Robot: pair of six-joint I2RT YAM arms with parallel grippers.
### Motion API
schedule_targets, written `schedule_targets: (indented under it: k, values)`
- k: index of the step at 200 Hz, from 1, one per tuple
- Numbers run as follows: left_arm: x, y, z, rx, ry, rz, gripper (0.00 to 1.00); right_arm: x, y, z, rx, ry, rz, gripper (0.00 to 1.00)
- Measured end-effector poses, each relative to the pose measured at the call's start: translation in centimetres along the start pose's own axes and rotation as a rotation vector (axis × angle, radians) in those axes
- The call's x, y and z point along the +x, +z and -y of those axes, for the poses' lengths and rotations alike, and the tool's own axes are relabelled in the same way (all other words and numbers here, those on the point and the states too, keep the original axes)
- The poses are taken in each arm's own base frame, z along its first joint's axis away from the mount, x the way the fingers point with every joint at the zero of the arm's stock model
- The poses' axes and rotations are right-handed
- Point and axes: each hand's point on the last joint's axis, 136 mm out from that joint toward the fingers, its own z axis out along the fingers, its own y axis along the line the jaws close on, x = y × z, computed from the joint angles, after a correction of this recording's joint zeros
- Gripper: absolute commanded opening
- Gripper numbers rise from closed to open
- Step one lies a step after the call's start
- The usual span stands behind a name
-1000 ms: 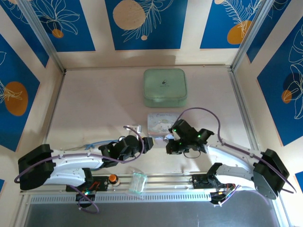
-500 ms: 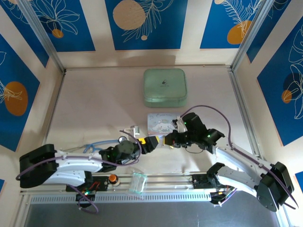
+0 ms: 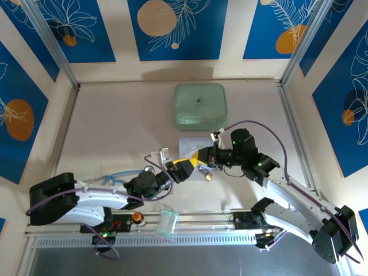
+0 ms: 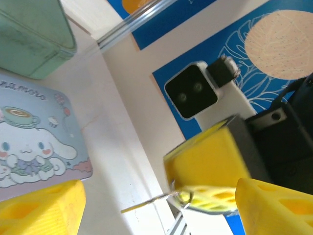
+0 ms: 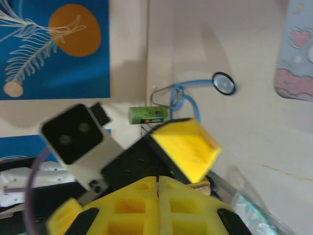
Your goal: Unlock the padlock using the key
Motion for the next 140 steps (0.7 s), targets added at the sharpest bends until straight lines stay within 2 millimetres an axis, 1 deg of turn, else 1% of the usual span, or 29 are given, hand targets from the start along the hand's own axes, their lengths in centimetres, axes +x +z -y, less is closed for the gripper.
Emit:
schedule_targets:
  k: [18,45,80,98,120,140]
  values:
    - [0.3,0.3,0.8,0.051,0.007,-0.006,0.77,-0.3,-0.2,-0.9,-0.034,0.01,0.01,0.0]
    - [0.8,0.6,1.4,0.109,0.01,-0.018,0.75,-0.5,-0.5,-1.6,-0.069,0.031,0.019,0.0]
    - [0.5,0.5,2.5,0.158,0.008,-0.008,0.72,-0.6,-0.5,-1.4,-0.085,0.062,0.024,0.0]
    - [0.3,0.4,2.9,0.172,0.003,0.0,0.67,-0.6,-0.5,-1.2,-0.087,0.075,0.025,0.0]
    - [-0.2,0.2,3.5,0.189,-0.008,0.011,0.58,-0.6,-0.5,-0.8,-0.085,0.085,0.031,0.0]
    - [-0.6,0.0,3.8,0.197,-0.038,0.018,0.47,-0.7,-0.7,-0.5,-0.092,0.092,0.042,0.0]
